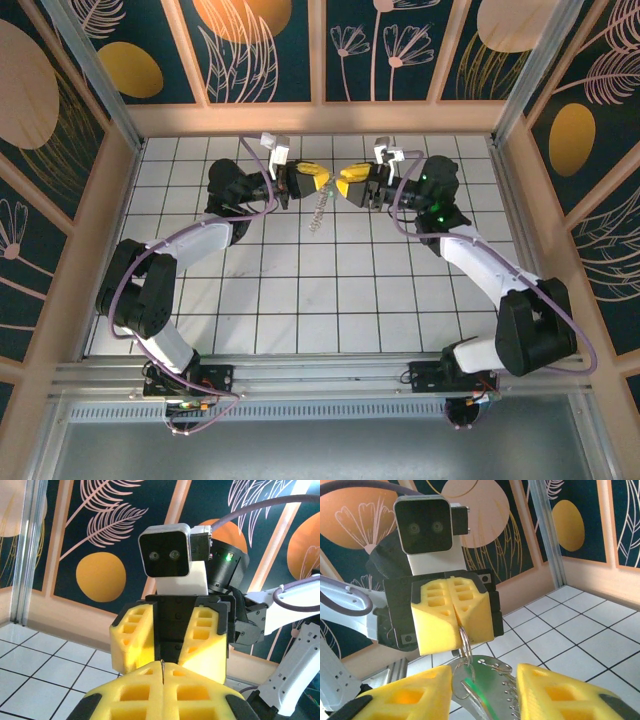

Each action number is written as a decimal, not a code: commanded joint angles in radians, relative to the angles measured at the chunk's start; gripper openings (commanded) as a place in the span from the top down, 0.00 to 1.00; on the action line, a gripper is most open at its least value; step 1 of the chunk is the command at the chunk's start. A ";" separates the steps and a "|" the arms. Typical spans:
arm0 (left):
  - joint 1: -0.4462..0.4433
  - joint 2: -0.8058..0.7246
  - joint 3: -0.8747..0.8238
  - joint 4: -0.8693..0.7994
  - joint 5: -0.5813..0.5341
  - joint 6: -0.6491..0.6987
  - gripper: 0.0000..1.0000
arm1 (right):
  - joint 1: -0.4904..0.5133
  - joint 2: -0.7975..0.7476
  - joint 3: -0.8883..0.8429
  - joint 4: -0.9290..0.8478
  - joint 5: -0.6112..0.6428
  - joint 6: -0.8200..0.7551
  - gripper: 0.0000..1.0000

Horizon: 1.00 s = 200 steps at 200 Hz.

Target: Put the keys on the keyring

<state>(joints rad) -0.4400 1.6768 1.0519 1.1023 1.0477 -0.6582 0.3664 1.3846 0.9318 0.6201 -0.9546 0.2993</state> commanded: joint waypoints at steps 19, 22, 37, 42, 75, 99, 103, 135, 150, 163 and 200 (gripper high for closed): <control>-0.008 -0.018 0.038 0.022 0.026 0.019 1.00 | 0.003 0.033 0.038 0.046 -0.066 0.014 0.80; -0.008 -0.017 0.039 0.022 0.026 0.020 1.00 | 0.003 0.034 0.038 0.046 -0.069 0.014 0.83; -0.008 -0.018 0.041 0.020 0.026 0.020 1.00 | 0.005 0.035 0.036 0.046 -0.076 0.014 0.92; -0.009 -0.018 0.042 0.020 0.026 0.022 1.00 | 0.005 0.035 0.035 0.047 -0.080 0.013 0.94; -0.011 -0.015 0.046 0.018 0.028 0.023 1.00 | 0.012 0.042 0.040 0.036 -0.103 0.004 1.00; -0.014 -0.012 0.050 0.019 0.026 0.022 1.00 | 0.027 0.049 0.059 -0.023 -0.111 -0.034 1.00; -0.014 -0.013 0.049 0.019 0.026 0.022 1.00 | 0.029 0.048 0.059 -0.028 -0.113 -0.039 1.00; -0.016 -0.012 0.053 0.014 0.023 0.026 1.00 | 0.032 0.043 0.062 -0.059 -0.115 -0.059 1.00; -0.017 -0.009 0.056 0.013 0.021 0.026 1.00 | 0.032 0.042 0.065 -0.069 -0.117 -0.066 1.00; -0.019 -0.007 0.059 0.013 0.022 0.025 1.00 | 0.032 0.042 0.068 -0.076 -0.128 -0.069 1.00; -0.020 -0.003 0.061 0.013 0.021 0.026 1.00 | 0.029 0.021 0.066 -0.132 -0.146 -0.112 0.68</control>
<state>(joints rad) -0.4500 1.6768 1.0740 1.0805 1.0595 -0.6544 0.3885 1.4223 0.9737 0.5373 -1.0611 0.2379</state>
